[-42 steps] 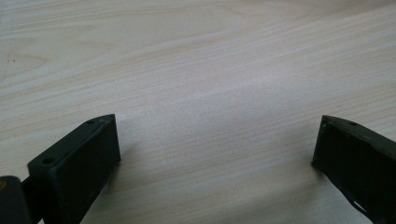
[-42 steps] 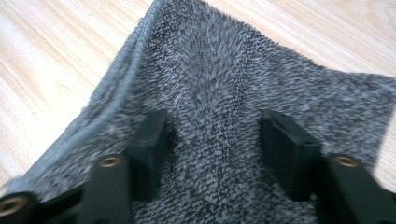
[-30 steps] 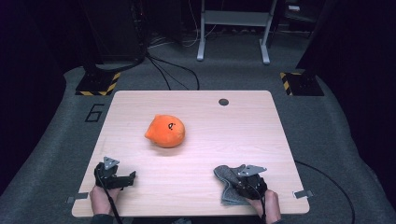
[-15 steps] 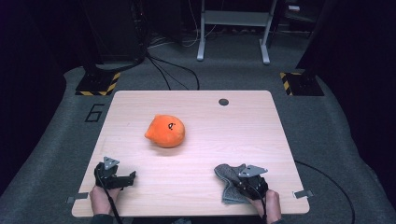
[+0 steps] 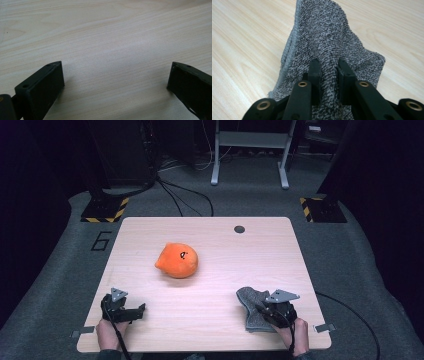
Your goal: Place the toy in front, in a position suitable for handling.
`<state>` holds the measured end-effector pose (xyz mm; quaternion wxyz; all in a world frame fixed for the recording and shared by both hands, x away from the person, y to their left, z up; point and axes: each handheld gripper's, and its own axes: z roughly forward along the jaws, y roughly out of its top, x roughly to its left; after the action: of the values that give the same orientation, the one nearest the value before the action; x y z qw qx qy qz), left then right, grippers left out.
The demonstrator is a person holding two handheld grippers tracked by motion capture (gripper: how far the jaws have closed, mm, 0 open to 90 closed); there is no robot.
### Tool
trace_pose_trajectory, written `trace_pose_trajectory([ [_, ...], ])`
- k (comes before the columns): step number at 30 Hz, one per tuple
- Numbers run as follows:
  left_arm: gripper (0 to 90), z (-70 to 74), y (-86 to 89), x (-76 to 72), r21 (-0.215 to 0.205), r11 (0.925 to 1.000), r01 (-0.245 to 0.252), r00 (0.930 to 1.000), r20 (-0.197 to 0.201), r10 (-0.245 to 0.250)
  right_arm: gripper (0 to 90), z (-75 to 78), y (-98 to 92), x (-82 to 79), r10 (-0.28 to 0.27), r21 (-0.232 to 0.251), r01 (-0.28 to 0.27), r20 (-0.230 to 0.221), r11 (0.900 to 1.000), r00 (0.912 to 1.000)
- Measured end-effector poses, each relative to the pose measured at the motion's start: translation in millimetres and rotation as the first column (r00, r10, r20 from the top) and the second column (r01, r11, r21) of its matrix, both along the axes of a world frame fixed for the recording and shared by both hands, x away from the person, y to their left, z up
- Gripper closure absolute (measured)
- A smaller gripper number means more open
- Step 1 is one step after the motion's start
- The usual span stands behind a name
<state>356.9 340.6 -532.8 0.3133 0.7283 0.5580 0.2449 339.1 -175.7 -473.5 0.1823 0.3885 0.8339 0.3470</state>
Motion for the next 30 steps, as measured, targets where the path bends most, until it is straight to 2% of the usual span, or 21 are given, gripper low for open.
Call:
trace_pose_trajectory([
  [5, 0.4, 0.0, 0.0, 0.0, 0.0, 1.0, 0.0, 1.0, -0.001, 0.0, 76.2, 10.4, -8.6, 6.0, -0.018, 0.005, 0.018, 0.02, 1.0, 0.9996],
  [16, 0.4, 0.3, 0.2, 0.0, 0.0, 1.0, 0.002, 1.0, -0.004, -0.002, 75.9, 22.5, -26.1, 18.6, -0.068, 0.011, 0.068, 0.031, 0.998, 0.9972],
  [25, 0.3, 0.1, 0.0, 0.0, 0.001, 1.0, 0.0, 1.0, -0.002, 0.0, 75.1, 25.9, -41.2, 34.5, -0.111, 0.021, 0.11, 0.046, 0.994, 0.9927],
  [30, 0.3, 0.2, 0.1, -0.1, -0.002, 1.0, 0.002, 1.0, -0.004, -0.002, 74.7, 23.4, -49.2, 46.1, -0.136, 0.024, 0.135, 0.037, 0.991, 0.99],
])
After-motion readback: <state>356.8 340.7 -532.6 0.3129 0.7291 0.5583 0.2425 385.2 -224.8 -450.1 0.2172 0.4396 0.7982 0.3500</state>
